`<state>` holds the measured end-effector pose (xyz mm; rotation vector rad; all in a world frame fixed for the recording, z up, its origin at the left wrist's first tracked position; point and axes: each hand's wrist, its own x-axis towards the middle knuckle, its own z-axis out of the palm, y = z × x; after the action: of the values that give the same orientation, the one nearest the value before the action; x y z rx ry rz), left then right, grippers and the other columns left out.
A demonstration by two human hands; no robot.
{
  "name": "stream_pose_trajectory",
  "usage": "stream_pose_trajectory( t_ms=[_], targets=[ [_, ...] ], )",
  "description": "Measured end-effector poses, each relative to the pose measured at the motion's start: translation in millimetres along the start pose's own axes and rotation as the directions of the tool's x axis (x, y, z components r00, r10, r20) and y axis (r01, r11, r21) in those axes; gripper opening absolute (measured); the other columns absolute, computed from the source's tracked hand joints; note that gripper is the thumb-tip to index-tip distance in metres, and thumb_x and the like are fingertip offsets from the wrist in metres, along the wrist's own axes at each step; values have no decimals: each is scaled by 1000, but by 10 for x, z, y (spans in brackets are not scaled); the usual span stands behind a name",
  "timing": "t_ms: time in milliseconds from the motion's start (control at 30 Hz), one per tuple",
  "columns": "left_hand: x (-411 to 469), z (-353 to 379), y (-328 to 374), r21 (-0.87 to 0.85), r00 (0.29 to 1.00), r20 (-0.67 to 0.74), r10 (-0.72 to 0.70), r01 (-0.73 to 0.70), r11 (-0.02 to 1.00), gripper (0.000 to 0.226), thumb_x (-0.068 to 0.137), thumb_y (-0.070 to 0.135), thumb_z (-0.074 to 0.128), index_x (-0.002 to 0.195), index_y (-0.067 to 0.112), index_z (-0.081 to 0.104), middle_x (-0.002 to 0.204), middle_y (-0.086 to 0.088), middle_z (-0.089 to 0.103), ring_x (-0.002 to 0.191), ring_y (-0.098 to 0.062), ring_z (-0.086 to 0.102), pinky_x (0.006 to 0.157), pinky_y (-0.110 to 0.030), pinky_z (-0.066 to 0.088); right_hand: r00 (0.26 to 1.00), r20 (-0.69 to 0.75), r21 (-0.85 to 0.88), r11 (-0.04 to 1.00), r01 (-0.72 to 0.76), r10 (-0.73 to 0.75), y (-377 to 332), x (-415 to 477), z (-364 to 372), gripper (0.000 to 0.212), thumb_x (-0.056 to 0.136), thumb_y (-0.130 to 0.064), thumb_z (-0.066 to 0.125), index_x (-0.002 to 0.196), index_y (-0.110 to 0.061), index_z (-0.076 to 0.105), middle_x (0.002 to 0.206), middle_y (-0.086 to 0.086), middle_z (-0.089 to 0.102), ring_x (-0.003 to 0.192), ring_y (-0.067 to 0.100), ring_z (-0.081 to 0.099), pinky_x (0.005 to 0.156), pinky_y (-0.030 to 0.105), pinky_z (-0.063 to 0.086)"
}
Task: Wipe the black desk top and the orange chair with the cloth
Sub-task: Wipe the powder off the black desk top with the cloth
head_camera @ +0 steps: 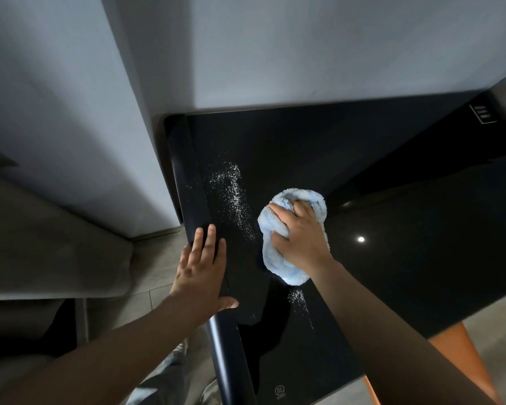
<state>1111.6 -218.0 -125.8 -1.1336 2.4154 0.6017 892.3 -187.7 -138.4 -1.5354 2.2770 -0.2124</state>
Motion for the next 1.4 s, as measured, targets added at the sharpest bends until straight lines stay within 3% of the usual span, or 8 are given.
stream_pose_trajectory(
  t_ms=[133, 333, 600, 800, 967, 1200, 1300, 1400],
  targets=[
    [35, -23, 28, 14, 999, 33, -2, 1, 1000, 122, 74, 68, 63, 152, 9, -10, 153, -17, -31, 143, -35, -25, 121, -44, 1, 1000, 15, 2, 1000, -20, 20, -12, -129, -21, 65, 77, -41, 39, 141, -36, 43, 146, -1, 36, 137, 21, 25, 105, 43, 37],
    [54, -39, 67, -21, 998, 58, -7, 9, 1000, 124, 71, 62, 70, 152, 8, -6, 154, -18, -30, 143, -37, -23, 120, -43, 5, 999, 36, -27, 1000, -12, 13, 65, -299, 27, 59, 87, -33, 56, 143, -37, 40, 150, -1, 31, 140, 22, 21, 108, 45, 34],
    [78, -55, 114, -15, 997, 76, -35, 36, 999, 126, 69, 57, 75, 152, 5, -5, 154, -19, -28, 144, -39, -21, 121, -46, 10, 1000, 8, -44, 999, 29, -28, 176, -583, 124, 58, 86, -37, 55, 142, -34, 42, 146, -1, 37, 138, 22, 27, 107, 46, 35],
    [110, -53, 151, 30, 995, 75, -60, 58, 998, 130, 67, 58, 76, 152, 4, -5, 155, -21, -25, 144, -42, -17, 120, -45, 11, 997, -58, -36, 998, 53, -55, 225, -815, 160, 57, 81, -31, 57, 138, -31, 48, 137, 0, 45, 128, 22, 38, 96, 44, 45],
    [86, -82, 159, 25, 996, 71, -62, 60, 998, 129, 67, 56, 78, 152, 4, -5, 155, -21, -25, 144, -41, -17, 119, -45, 12, 997, -67, -50, 998, 38, -41, 287, -1052, 210, 58, 80, -37, 50, 138, -31, 47, 136, -1, 46, 128, 21, 39, 99, 44, 43],
    [-151, 67, 299, 2, 998, 45, -34, 34, 999, 110, 79, 52, 70, 153, 10, 0, 157, -13, -24, 145, -37, -18, 120, -50, 7, 996, -87, -41, 999, 21, -25, 354, -1440, 252, 57, 79, -33, 55, 136, -30, 50, 135, 0, 48, 127, 22, 41, 100, 42, 42],
    [-370, 243, 403, 7, 996, 88, -12, 12, 1000, 119, 75, 61, 69, 153, 11, -6, 156, -11, -27, 143, -39, -22, 118, -52, 1, 992, -124, -25, 1000, 19, -22, 367, -1576, 272, 57, 77, -30, 59, 133, -29, 53, 132, 1, 51, 123, 25, 46, 89, 43, 50],
    [-509, 397, 452, 20, 994, 109, -16, 14, 1000, 131, 67, 67, 71, 152, 10, -12, 154, -11, -32, 142, -40, -24, 118, -50, 1, 991, -135, -31, 999, 7, -11, 376, -1701, 290, 55, 77, -34, 51, 132, -28, 55, 129, 1, 53, 120, 25, 48, 90, 45, 50]
  ],
)
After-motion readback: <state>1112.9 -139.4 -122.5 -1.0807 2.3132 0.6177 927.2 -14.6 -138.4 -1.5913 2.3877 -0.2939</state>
